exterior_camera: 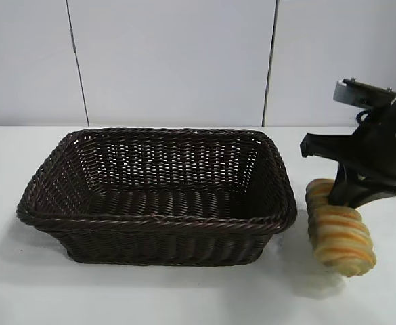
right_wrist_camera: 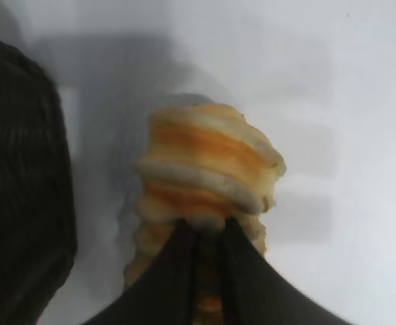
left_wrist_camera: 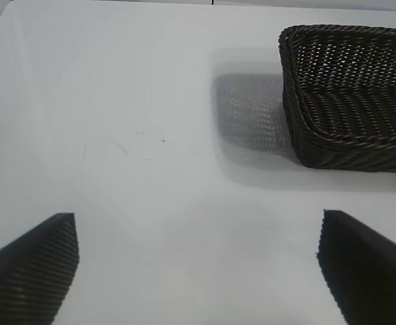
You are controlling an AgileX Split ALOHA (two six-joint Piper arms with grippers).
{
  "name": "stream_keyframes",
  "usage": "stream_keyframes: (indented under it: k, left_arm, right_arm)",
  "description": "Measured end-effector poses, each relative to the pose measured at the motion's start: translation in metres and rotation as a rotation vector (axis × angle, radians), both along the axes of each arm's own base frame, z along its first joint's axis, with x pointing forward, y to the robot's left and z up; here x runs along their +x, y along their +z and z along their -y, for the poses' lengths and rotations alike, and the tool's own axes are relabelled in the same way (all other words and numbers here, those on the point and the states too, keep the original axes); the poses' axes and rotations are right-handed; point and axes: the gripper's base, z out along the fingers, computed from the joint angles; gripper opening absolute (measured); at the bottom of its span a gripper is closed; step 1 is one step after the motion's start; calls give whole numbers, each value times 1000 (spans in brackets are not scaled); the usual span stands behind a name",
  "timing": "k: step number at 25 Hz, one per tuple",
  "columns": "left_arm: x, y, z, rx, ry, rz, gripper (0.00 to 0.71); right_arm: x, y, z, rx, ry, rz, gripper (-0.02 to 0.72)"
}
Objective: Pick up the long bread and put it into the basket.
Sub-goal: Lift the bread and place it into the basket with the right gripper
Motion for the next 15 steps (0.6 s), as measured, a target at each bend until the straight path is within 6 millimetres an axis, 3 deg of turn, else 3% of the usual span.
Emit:
stream_keyframes:
  k: [12,15]
  left_arm:
    - [0,0,0,0,0,0,694]
    - [0,0,0,0,0,0,694]
  right_arm:
    - [20,41,-6,24,26,71,66]
    - [30,44,-18,17,78,77,66]
